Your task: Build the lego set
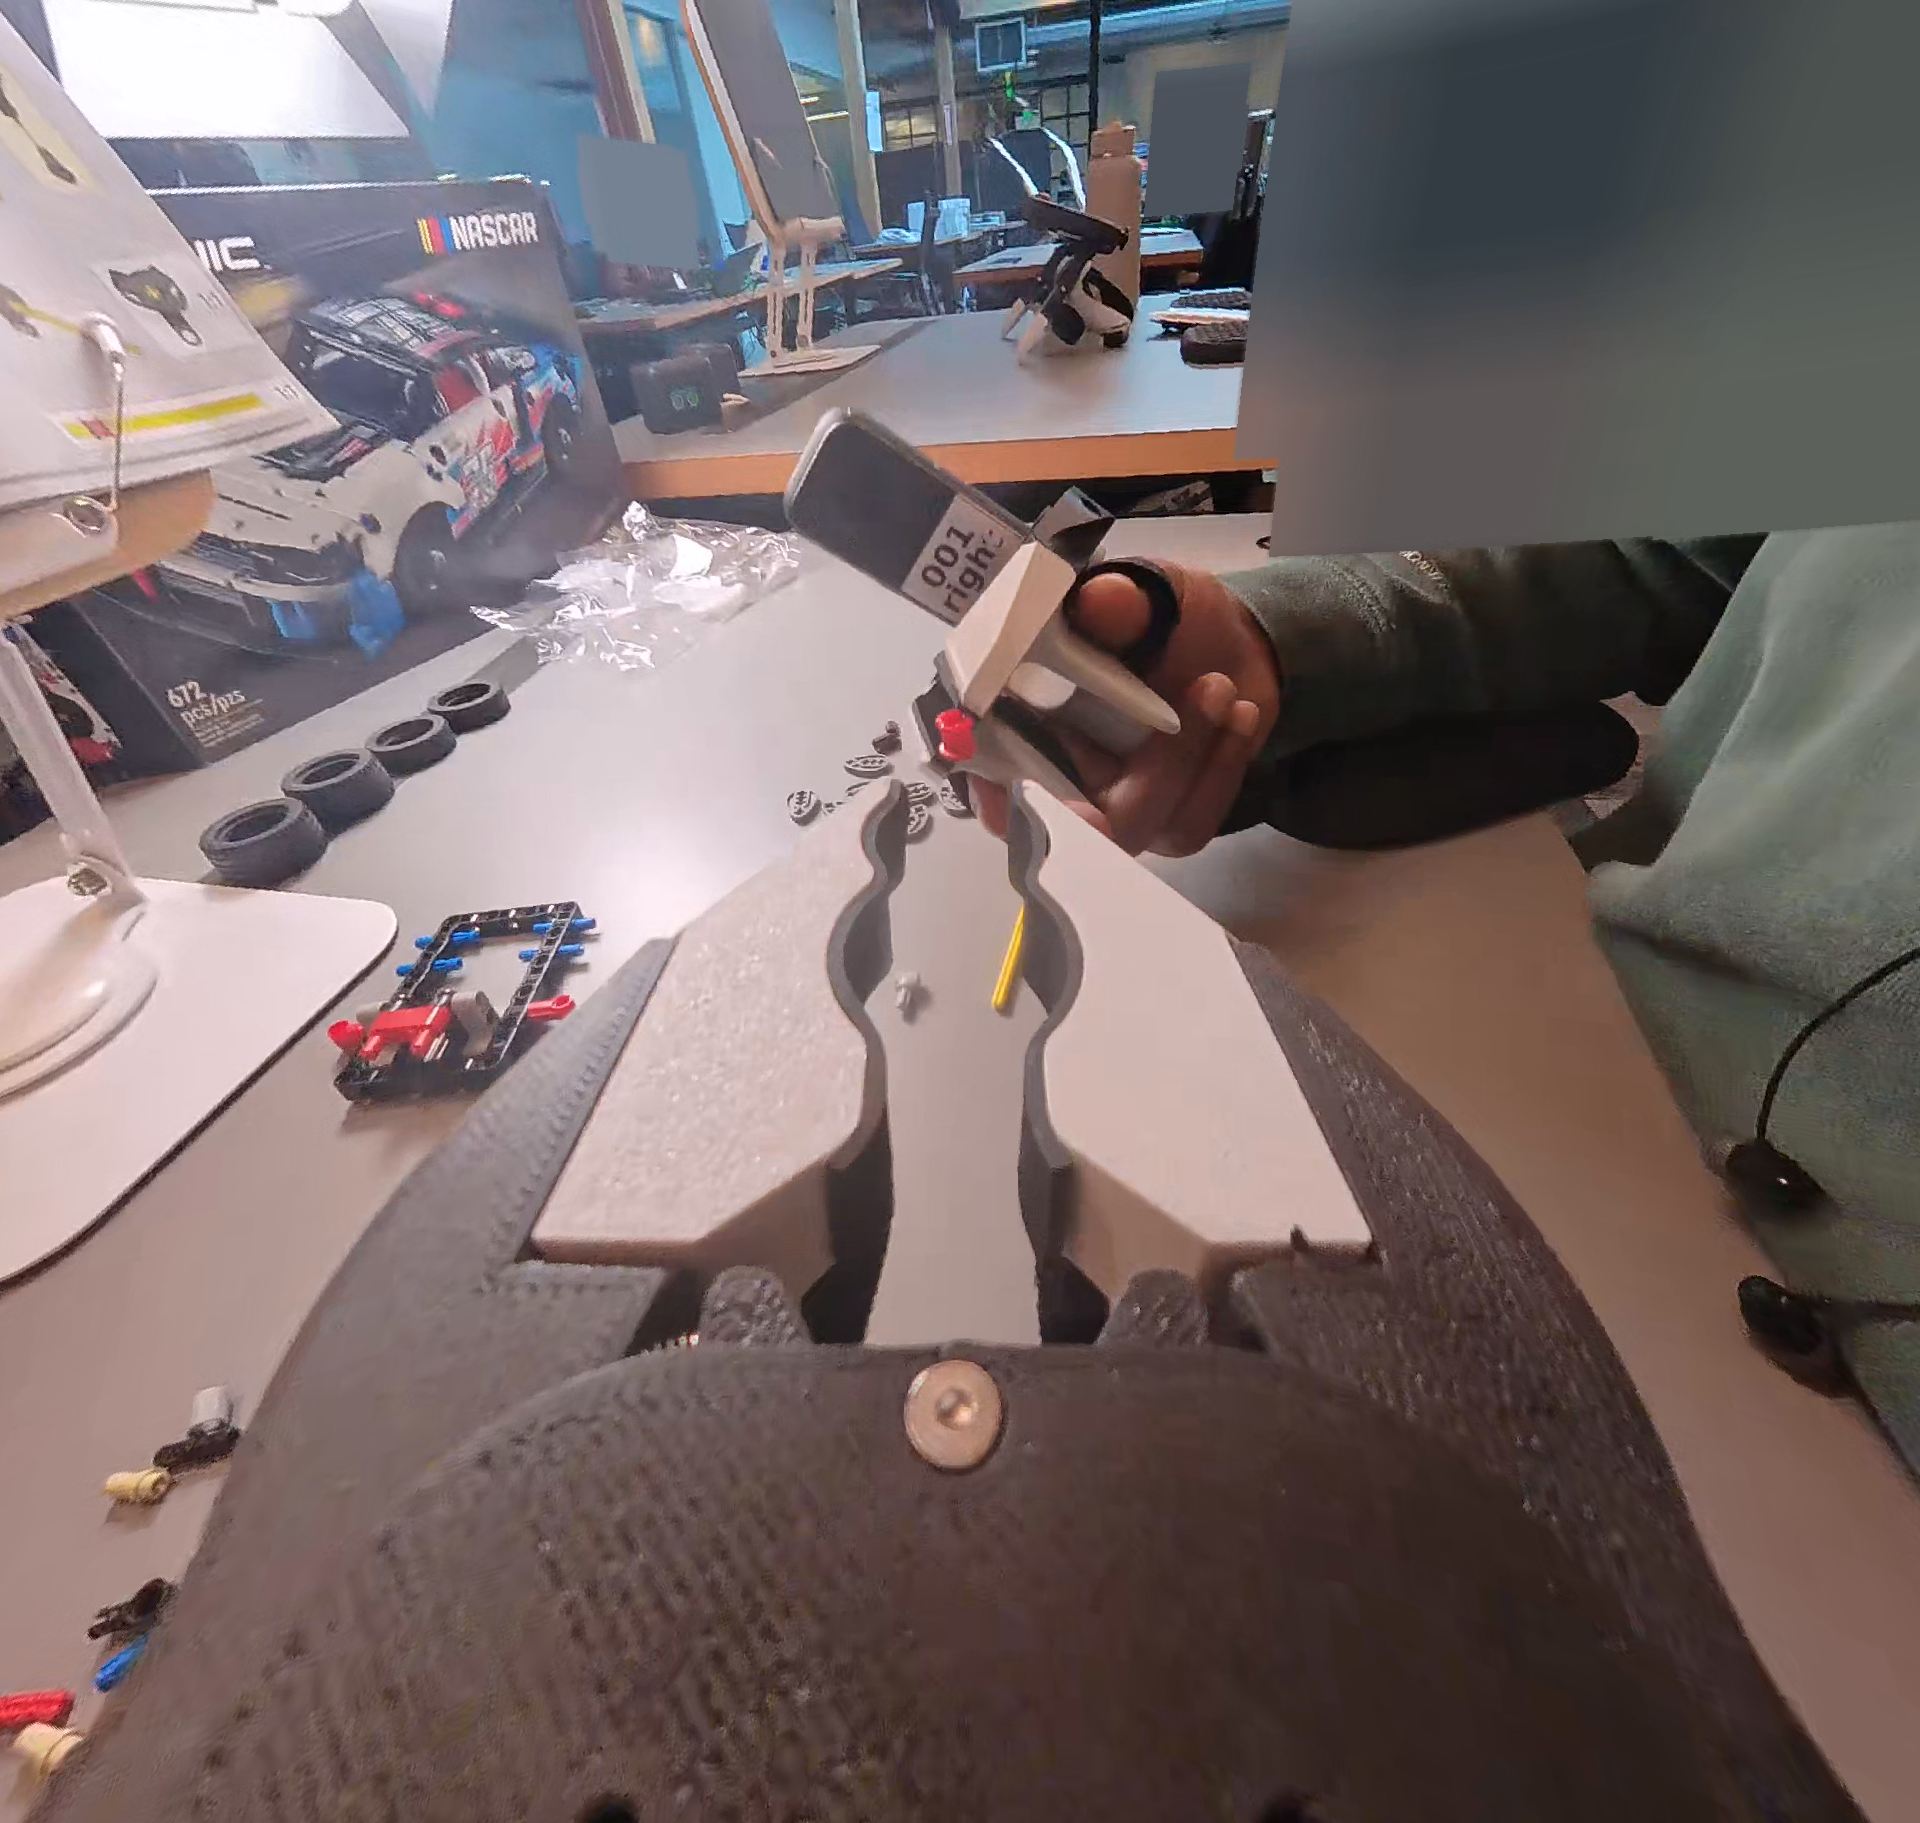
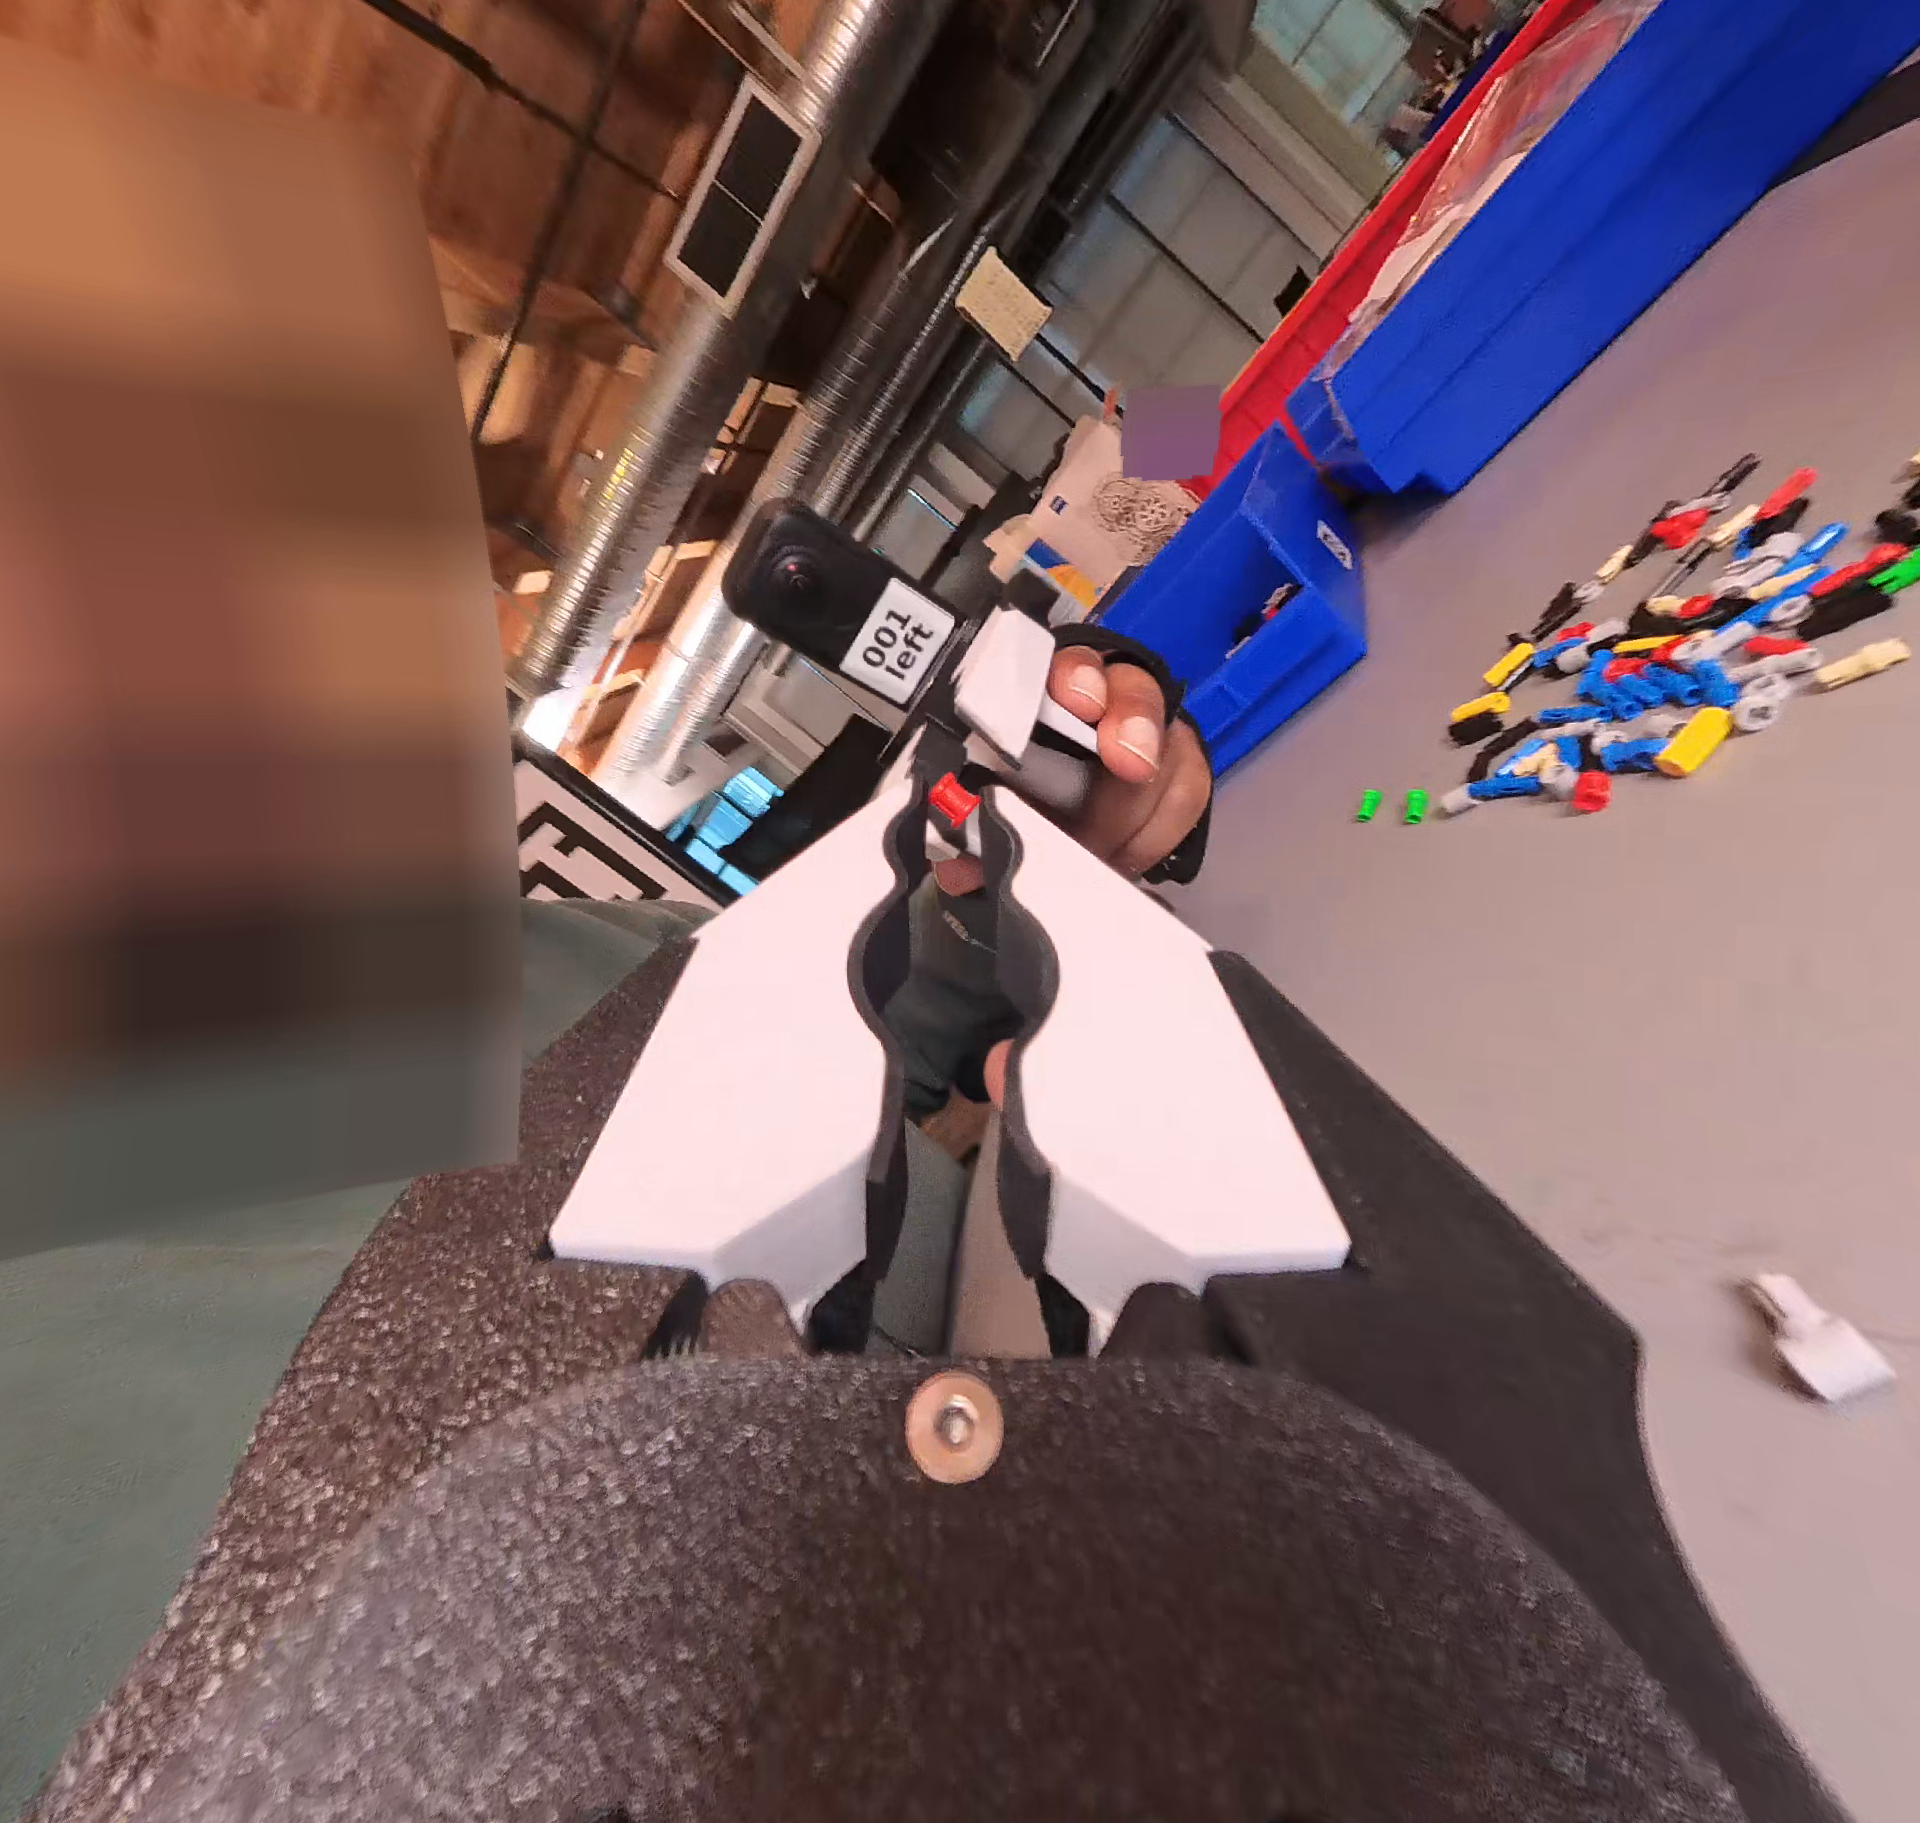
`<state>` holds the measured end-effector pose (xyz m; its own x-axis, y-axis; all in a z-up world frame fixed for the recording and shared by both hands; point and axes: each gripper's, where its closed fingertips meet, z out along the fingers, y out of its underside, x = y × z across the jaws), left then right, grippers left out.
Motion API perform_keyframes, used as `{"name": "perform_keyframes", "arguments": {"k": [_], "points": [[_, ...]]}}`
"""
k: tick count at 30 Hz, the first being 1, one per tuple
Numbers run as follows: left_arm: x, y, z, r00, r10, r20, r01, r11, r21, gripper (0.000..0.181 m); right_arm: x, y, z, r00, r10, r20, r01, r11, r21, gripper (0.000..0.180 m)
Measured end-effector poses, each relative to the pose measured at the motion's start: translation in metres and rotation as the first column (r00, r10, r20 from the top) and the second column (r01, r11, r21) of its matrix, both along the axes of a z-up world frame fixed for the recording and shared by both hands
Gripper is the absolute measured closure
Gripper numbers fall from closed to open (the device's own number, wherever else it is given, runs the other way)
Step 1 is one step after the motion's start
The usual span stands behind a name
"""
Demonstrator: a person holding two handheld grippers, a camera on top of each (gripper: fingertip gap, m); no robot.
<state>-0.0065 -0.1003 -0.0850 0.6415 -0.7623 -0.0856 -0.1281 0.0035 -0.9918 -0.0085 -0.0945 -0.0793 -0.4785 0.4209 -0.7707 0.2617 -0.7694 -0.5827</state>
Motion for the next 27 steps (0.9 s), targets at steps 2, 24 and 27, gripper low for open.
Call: {"name": "perform_keyframes", "arguments": {"k": [2,24,27], "points": [[0.002,0.0,0.001,1.0,0.009,-0.006,-0.009,1.0,0.014,0.165,-0.001,-0.002,-0.001,1.0,0.013,0.004,-0.013,1.0,-0.026,0.172],[0.013,-0.005,-0.005,0.997,-0.016,-0.071,0.019,0.999,0.032,0.175,0.001,-0.013,-0.009,0.997,0.05,0.053,-0.054,0.996,0.071,0.173],[0.014,-0.005,-0.004,0.998,-0.015,-0.067,0.018,0.999,0.04,0.175,0.002,-0.013,-0.008,0.998,0.049,0.051,-0.052,0.996,0.074,0.172]]}}
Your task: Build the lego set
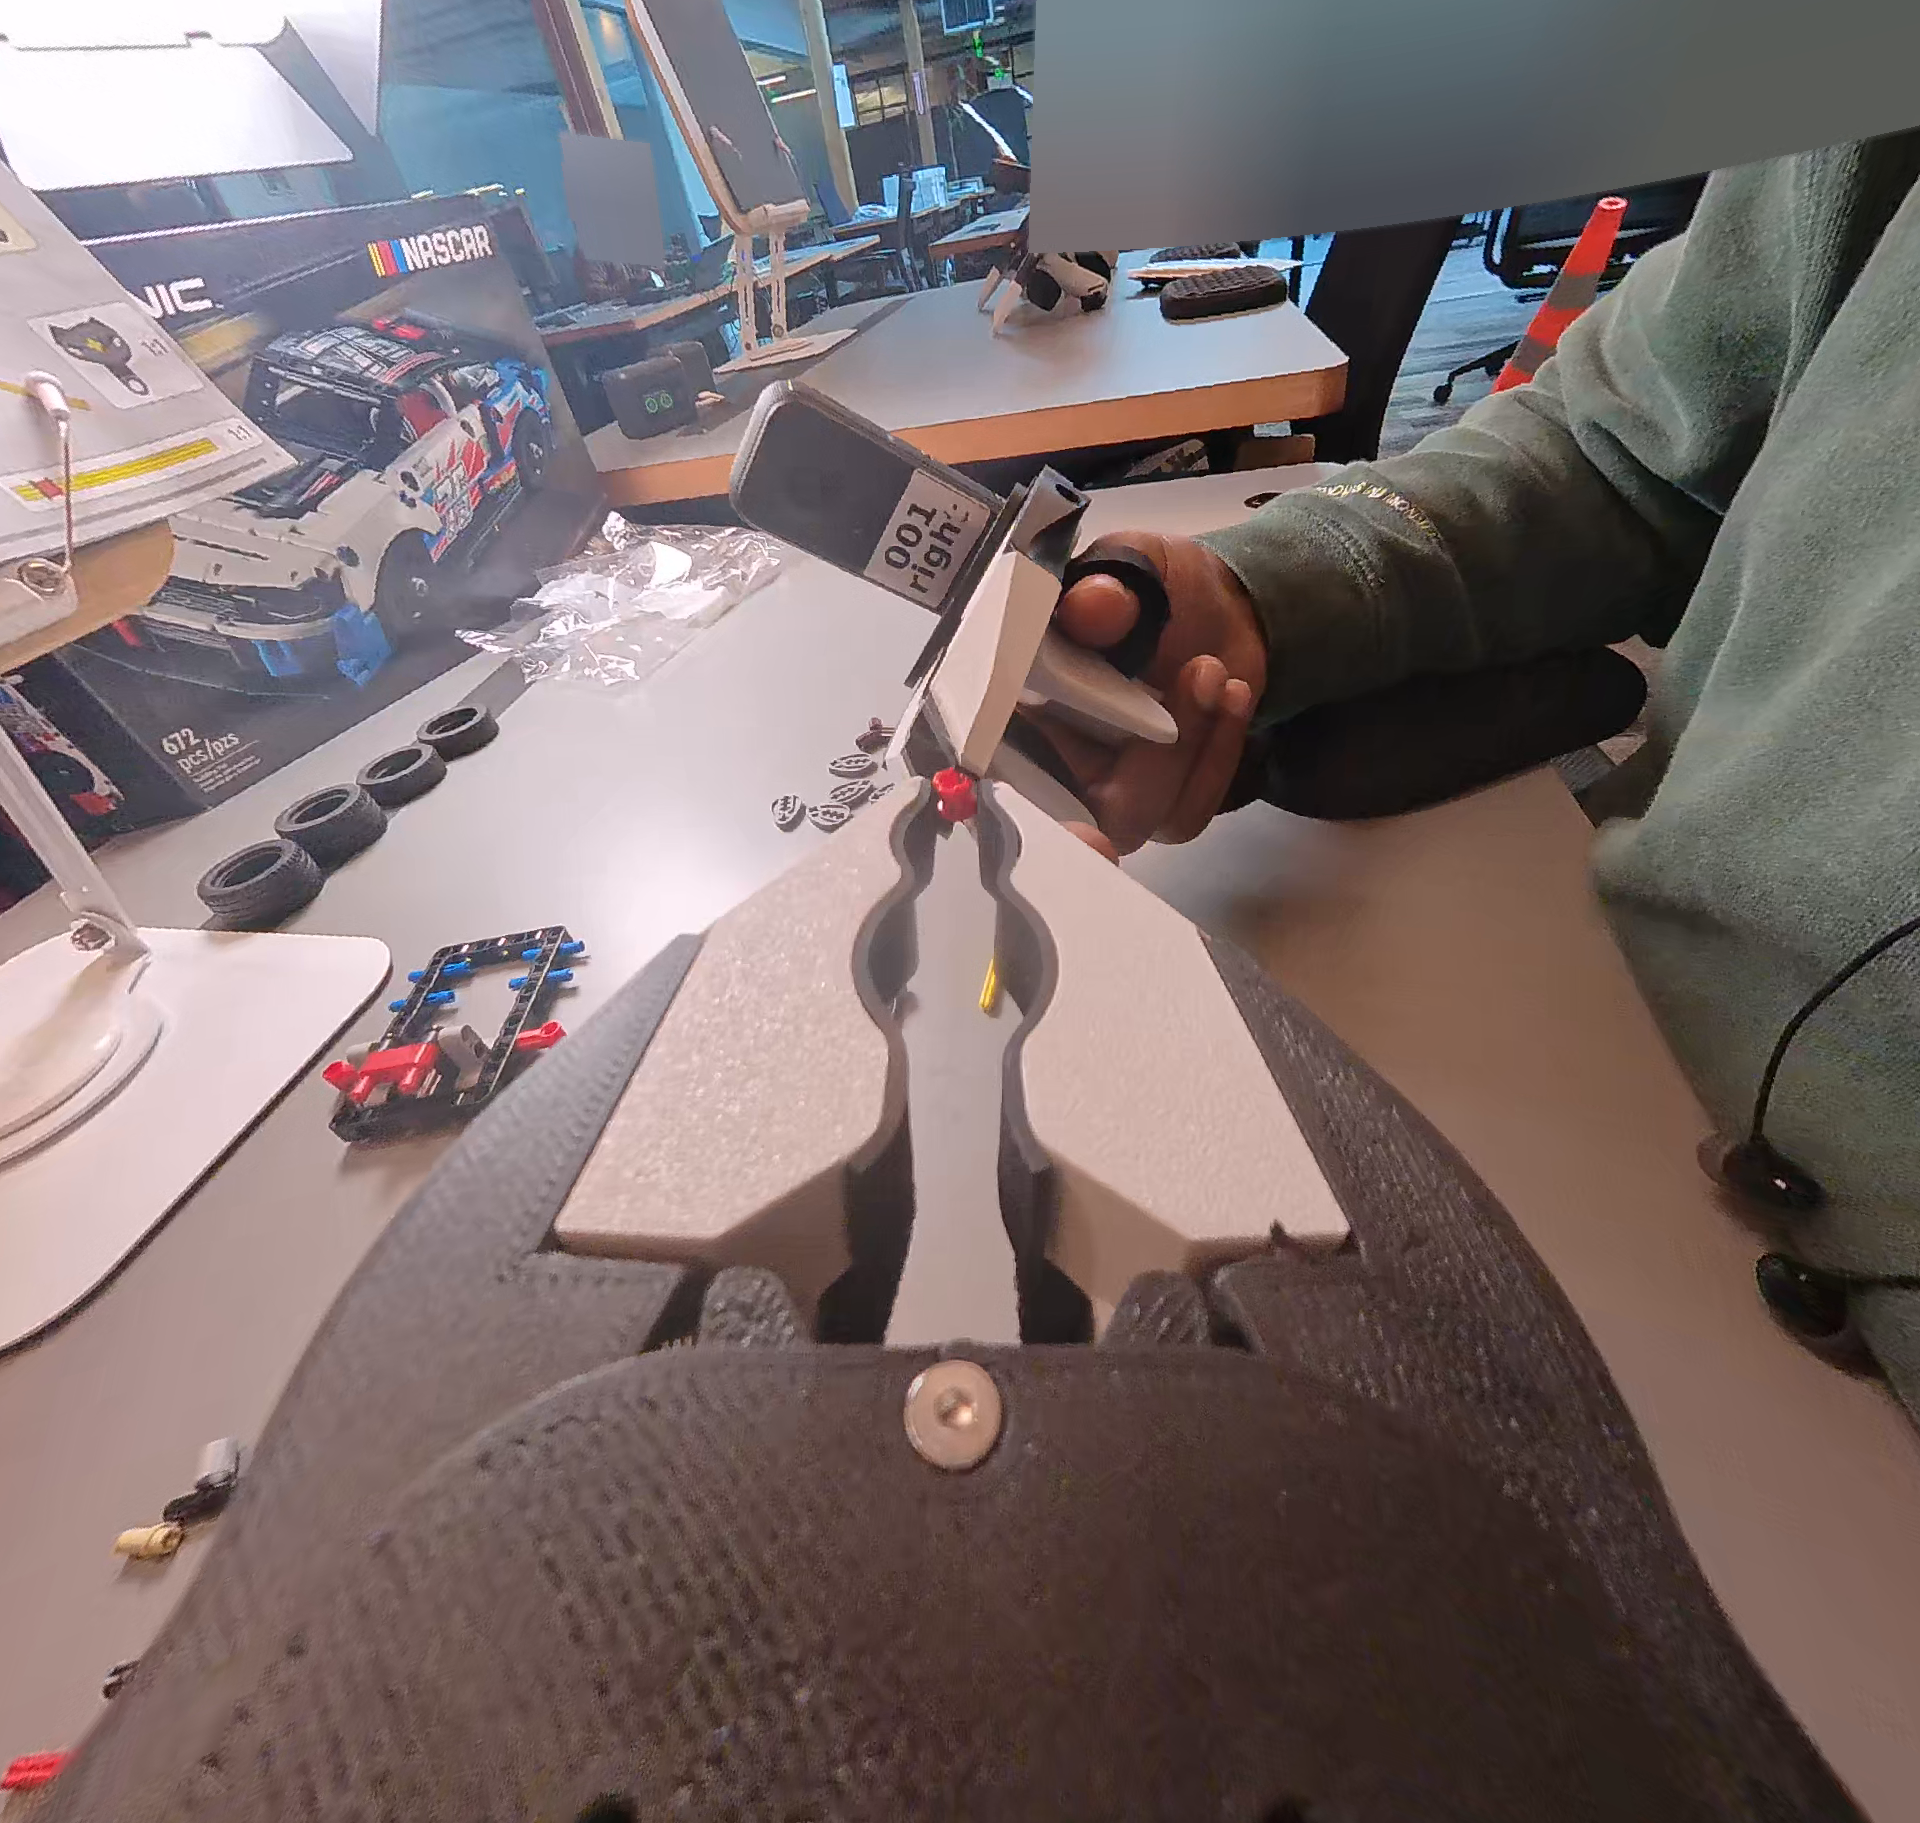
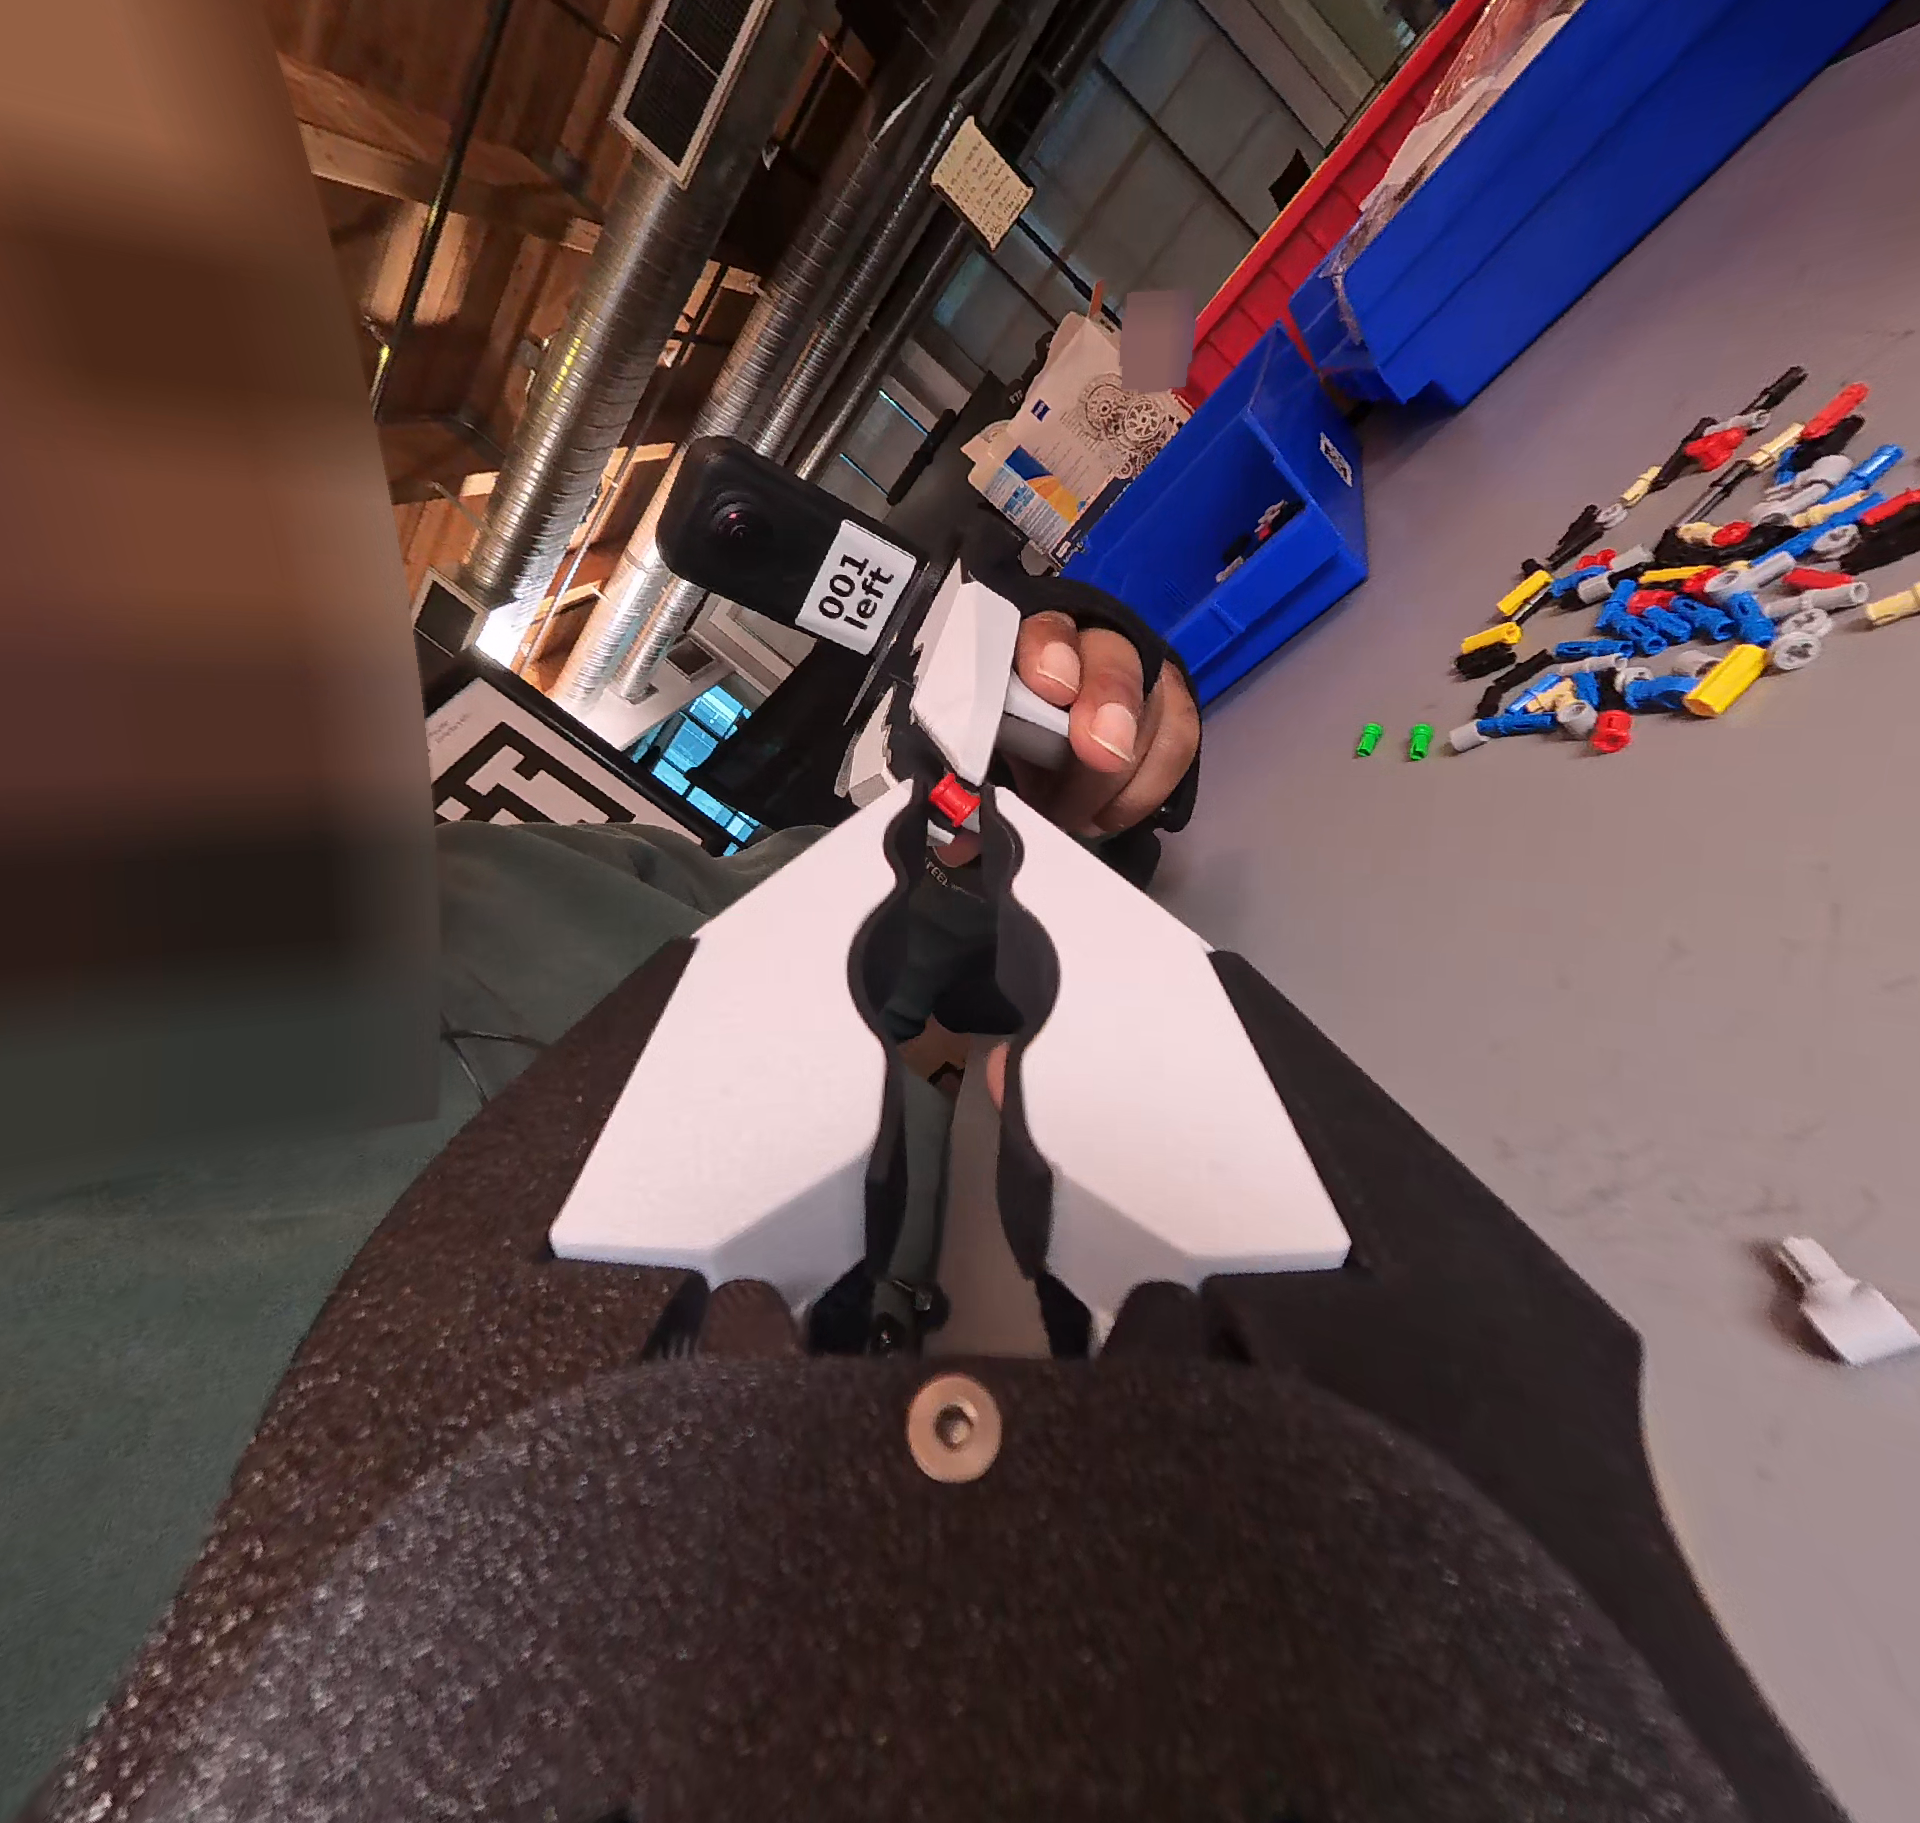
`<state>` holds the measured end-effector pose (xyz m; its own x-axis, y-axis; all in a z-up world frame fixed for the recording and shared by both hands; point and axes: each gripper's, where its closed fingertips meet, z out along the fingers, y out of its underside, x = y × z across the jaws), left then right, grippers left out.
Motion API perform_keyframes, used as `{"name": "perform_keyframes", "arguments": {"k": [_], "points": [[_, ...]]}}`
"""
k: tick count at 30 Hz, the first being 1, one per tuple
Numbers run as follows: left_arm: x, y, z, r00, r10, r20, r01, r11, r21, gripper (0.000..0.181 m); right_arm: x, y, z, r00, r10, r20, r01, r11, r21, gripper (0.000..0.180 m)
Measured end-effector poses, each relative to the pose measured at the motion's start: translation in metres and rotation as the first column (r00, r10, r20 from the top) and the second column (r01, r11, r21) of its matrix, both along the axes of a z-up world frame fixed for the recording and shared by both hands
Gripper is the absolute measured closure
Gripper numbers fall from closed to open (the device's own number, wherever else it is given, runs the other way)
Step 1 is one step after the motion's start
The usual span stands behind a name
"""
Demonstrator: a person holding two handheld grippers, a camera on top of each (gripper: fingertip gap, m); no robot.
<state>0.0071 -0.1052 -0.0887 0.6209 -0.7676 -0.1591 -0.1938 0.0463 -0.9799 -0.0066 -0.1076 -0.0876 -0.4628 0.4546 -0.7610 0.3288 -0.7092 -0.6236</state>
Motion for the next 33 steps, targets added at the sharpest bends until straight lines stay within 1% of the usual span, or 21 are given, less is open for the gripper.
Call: {"name": "perform_keyframes", "arguments": {"k": [3,7,12,15,18,20,23,26,27,30,33], "points": [[0.0,0.001,-0.002,1.0,0.002,-0.001,-0.002,1.0,-0.009,0.175,0.0,0.001,-0.003,1.0,-0.008,0.012,0.008,1.0,0.021,0.172],[0.0,0.002,-0.014,0.998,-0.003,-0.057,0.001,0.999,-0.033,0.175,-0.001,0.002,-0.015,0.997,-0.028,0.074,0.017,0.989,0.146,0.173],[0.002,0.001,-0.039,0.981,-0.022,-0.194,0.01,0.998,-0.063,0.175,0.002,0.002,-0.04,0.981,-0.064,0.184,-0.008,0.93,0.367,0.173],[0.004,0.0,-0.05,0.966,-0.03,-0.256,0.014,0.998,-0.066,0.176,0.005,0.001,-0.05,0.969,-0.071,0.236,-0.041,0.899,0.436,0.173],[0.006,0.001,-0.056,0.955,-0.029,-0.294,0.013,0.998,-0.058,0.177,0.007,0.002,-0.055,0.964,-0.083,0.252,-0.049,0.878,0.476,0.173],[0.005,0.002,-0.052,0.96,-0.02,-0.279,0.008,0.999,-0.044,0.177,0.007,0.003,-0.051,0.969,-0.084,0.234,-0.035,0.887,0.461,0.173],[0.003,0.005,-0.036,0.982,0.01,-0.187,-0.012,1.0,-0.009,0.178,0.005,0.007,-0.032,0.985,-0.086,0.151,0.024,0.928,0.372,0.172],[-0.004,0.008,-0.014,0.999,0.027,-0.017,-0.027,1.0,-0.004,0.178,0.006,0.008,-0.004,0.997,-0.068,0.02,0.062,0.973,0.221,0.163],[-0.006,0.007,-0.007,0.999,0.021,0.046,-0.02,1.0,-0.008,0.178,0.007,0.007,0.002,0.998,-0.056,-0.011,0.057,0.98,0.192,0.159],[-0.008,0.004,0.007,0.983,-0.018,0.182,0.022,1.0,-0.016,0.178,0.006,0.008,0.005,0.997,-0.061,-0.044,0.067,0.985,0.157,0.157],[-0.007,0.002,0.009,0.98,-0.03,0.198,0.032,0.999,-0.006,0.179,0.004,0.003,0.009,0.998,-0.041,-0.056,0.046,0.996,0.077,0.156]]}}
